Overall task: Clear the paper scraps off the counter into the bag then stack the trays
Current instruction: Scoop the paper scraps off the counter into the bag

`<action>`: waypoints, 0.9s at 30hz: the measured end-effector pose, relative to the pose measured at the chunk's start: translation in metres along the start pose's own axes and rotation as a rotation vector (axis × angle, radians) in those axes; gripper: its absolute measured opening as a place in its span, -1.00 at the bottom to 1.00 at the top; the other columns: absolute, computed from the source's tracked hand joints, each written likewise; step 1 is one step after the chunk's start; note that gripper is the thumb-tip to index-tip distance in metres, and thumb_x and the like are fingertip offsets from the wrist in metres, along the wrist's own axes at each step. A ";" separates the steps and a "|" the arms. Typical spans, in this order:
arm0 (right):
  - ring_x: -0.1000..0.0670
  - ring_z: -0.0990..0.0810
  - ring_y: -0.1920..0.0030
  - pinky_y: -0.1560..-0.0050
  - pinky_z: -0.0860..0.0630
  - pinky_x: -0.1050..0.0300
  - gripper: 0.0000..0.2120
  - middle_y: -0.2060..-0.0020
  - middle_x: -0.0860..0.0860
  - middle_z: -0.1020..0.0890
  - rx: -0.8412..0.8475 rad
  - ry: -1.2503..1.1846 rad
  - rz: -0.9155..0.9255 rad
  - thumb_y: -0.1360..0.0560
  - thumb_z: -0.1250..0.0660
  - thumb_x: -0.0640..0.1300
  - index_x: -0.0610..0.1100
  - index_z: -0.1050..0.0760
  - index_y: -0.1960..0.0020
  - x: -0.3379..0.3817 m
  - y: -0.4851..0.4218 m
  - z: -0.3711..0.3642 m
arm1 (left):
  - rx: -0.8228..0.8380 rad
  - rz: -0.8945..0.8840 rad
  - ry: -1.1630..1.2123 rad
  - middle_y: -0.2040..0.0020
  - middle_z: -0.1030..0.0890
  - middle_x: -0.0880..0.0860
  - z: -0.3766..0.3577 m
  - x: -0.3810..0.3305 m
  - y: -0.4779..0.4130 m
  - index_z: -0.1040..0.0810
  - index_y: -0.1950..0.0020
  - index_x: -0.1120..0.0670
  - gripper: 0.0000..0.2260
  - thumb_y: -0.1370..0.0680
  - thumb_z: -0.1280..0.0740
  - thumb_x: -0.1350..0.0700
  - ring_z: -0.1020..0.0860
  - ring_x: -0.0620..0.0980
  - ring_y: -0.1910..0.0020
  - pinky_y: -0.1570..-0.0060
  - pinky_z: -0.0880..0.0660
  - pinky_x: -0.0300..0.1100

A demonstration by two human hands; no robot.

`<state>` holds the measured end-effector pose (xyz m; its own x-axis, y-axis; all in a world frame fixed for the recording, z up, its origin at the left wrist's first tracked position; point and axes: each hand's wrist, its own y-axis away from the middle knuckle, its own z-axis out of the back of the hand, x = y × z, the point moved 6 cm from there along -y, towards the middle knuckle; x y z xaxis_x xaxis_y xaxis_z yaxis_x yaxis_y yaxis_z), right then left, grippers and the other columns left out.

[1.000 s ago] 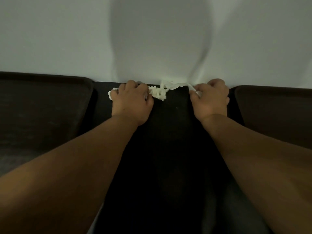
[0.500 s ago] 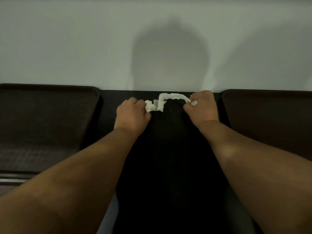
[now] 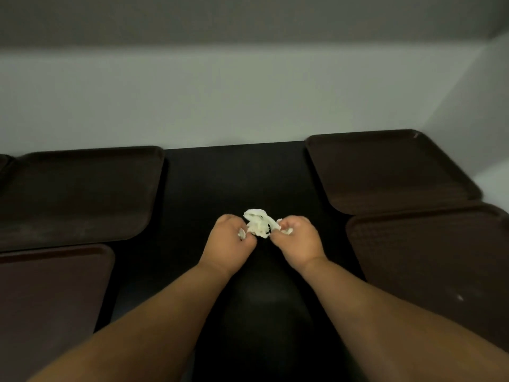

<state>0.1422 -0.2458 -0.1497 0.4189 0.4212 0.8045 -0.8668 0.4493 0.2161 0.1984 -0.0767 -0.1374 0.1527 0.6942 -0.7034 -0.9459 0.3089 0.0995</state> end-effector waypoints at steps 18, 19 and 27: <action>0.07 -0.40 0.47 0.44 -0.37 0.19 -0.84 0.50 0.03 -0.46 -0.540 -0.425 -0.268 -0.41 -0.39 -0.18 -0.15 -0.47 0.30 -0.120 0.219 0.198 | 0.489 -0.044 0.594 0.07 -0.71 -0.02 -0.127 -0.164 0.180 -0.65 -0.04 -0.05 -0.87 -0.56 -0.38 0.15 -0.67 -0.06 0.09 0.12 -0.60 -0.18; 0.05 -0.41 0.45 0.40 -0.39 0.15 -0.84 0.49 0.03 -0.46 -0.598 -0.440 -0.297 -0.41 -0.39 -0.17 -0.15 -0.47 0.31 -0.137 0.229 0.213 | 0.521 -0.047 0.580 0.10 -0.72 -0.01 -0.143 -0.176 0.187 -0.67 0.00 -0.04 -0.89 -0.55 -0.38 0.14 -0.68 -0.05 0.10 0.08 -0.62 -0.12; -0.05 -0.51 0.34 0.28 -0.46 0.08 -0.79 0.37 -0.09 -0.57 -0.700 -0.442 -0.534 -0.43 -0.37 -0.10 -0.27 -0.53 0.15 -0.280 0.289 0.309 | 0.697 0.109 0.439 0.12 -0.66 0.00 -0.298 -0.240 0.249 -0.62 0.03 -0.03 -0.90 -0.47 -0.39 0.10 -0.64 0.00 0.13 -0.02 -0.64 0.03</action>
<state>-0.3093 -0.4769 -0.1416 0.4463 -0.2410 0.8618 -0.1773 0.9201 0.3491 -0.1592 -0.3602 -0.1533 -0.1917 0.4710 -0.8610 -0.5325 0.6870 0.4944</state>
